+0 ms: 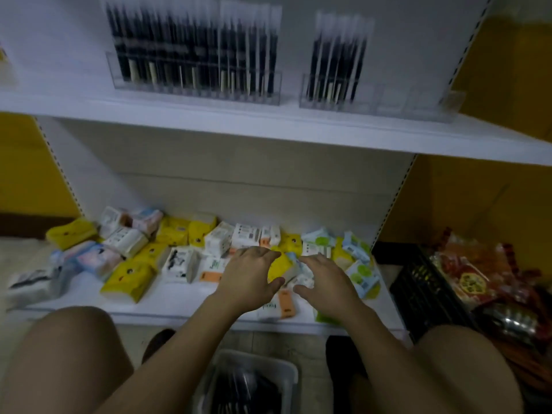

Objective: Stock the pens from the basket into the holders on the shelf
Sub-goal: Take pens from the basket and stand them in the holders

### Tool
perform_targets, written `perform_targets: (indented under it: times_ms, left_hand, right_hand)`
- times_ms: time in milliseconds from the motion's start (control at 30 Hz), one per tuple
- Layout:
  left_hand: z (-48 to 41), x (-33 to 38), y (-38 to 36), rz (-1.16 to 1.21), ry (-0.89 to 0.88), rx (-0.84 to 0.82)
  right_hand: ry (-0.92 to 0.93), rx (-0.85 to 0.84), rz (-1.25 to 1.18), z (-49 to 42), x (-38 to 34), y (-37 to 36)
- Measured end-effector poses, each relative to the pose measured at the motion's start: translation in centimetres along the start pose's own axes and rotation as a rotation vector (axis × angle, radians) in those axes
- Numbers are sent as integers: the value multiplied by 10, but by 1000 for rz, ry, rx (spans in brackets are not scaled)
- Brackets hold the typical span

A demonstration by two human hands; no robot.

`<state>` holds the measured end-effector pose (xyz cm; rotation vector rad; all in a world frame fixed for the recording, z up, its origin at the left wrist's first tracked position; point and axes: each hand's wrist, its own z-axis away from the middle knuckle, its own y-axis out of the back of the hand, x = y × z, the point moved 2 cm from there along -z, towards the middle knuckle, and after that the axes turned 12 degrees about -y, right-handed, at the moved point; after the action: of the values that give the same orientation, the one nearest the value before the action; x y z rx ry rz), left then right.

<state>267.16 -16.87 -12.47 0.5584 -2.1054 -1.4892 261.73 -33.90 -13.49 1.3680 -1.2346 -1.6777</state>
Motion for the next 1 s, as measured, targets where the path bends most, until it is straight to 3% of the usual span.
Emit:
perform_targets:
  times_ms: [200,467,1000]
  left_hand:
    - [36,-19,-72,64,125,-172]
    - [94,-25,-159,262,388,-532]
    - [146,-47,-282,502,489,-832]
  right_hand:
    - [-44,-152,48,2,22,-81]
    - [-180,-525,61,45,46,-190]
    - [-289,-927,33,55,81,-291]
